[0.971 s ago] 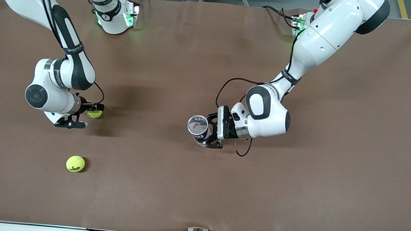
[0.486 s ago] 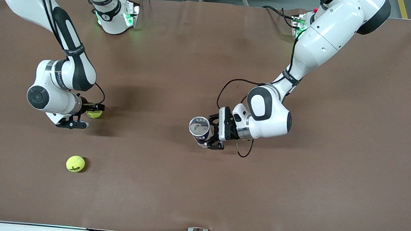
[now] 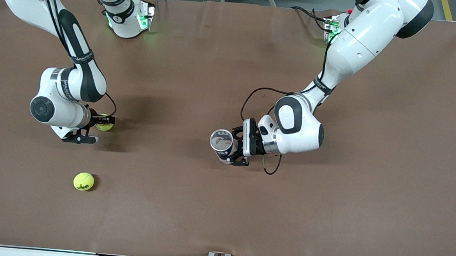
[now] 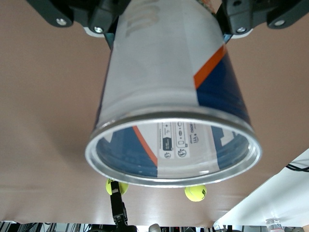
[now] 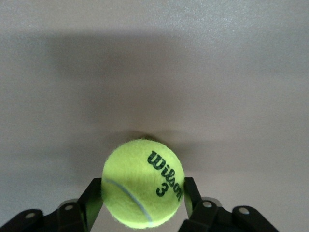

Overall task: Insert tennis ball vertically with right arm
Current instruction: 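Lower the right gripper over the yellow tennis ball and close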

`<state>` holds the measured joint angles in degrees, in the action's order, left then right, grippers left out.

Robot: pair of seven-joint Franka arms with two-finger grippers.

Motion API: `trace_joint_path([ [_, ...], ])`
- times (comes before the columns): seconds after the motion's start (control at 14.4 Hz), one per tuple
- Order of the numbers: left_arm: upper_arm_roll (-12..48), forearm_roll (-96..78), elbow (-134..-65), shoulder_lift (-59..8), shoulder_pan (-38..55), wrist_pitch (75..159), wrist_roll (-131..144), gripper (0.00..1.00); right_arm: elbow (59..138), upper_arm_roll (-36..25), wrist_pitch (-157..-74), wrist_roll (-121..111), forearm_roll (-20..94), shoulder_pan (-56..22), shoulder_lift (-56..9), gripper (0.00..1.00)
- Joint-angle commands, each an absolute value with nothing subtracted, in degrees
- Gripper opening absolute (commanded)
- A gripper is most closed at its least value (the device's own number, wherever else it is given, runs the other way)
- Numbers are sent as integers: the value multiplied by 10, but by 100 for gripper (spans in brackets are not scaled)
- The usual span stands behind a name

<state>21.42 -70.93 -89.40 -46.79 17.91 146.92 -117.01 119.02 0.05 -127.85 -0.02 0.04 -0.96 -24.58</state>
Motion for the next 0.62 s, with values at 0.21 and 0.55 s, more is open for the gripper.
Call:
trace_joint_path([
  [0.21, 210, -705, -896, -470, 177, 1473, -1180, 75, 1166, 2, -1251, 32, 7, -6, -240, 47],
  [0.55, 211, -705, -896, -470, 177, 1473, -1180, 75, 948, 27, -1050, 27, 64, -14, -243, 45],
])
